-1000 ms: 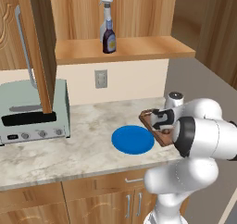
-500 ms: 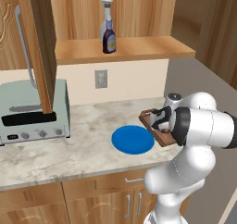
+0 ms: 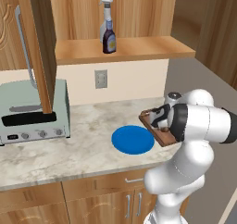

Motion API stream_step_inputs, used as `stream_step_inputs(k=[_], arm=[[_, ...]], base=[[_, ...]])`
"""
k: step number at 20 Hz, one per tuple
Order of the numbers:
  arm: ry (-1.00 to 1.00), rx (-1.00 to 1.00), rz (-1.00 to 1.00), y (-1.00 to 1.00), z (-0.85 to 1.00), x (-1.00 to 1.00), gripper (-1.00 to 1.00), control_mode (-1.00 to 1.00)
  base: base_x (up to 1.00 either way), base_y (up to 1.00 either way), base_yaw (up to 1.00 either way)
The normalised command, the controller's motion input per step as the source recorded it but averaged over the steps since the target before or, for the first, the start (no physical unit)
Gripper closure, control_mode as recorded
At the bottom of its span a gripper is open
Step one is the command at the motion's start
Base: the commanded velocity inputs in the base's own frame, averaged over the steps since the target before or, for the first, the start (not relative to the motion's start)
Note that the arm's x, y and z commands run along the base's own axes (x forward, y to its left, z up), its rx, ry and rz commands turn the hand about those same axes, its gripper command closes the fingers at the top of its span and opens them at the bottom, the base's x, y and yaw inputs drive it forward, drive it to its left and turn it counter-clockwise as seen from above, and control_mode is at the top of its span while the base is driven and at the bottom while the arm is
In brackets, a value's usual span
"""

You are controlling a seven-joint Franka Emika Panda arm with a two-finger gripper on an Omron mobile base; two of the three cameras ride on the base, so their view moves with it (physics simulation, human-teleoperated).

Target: Pick the chicken drumstick from the plate and place it on the cutting board. Then pick the condiment bottle from the cabinet and place it next to the cutting board.

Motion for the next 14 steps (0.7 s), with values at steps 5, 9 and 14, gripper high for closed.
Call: stream_step_inputs(k=[5, 9, 14], arm=[[0.00, 0.00, 0.00, 0.00, 0.00, 0.00, -1.00, -1.00], [0.00, 0.00, 0.00, 0.00, 0.00, 0.00, -1.00, -1.00], [0.00, 0.00, 0.00, 0.00, 0.02, 0.00, -1.00, -1.00]], base=[[0.00, 0.00, 0.00], [0.00, 0.00, 0.00], [0.00, 0.00, 0.00]])
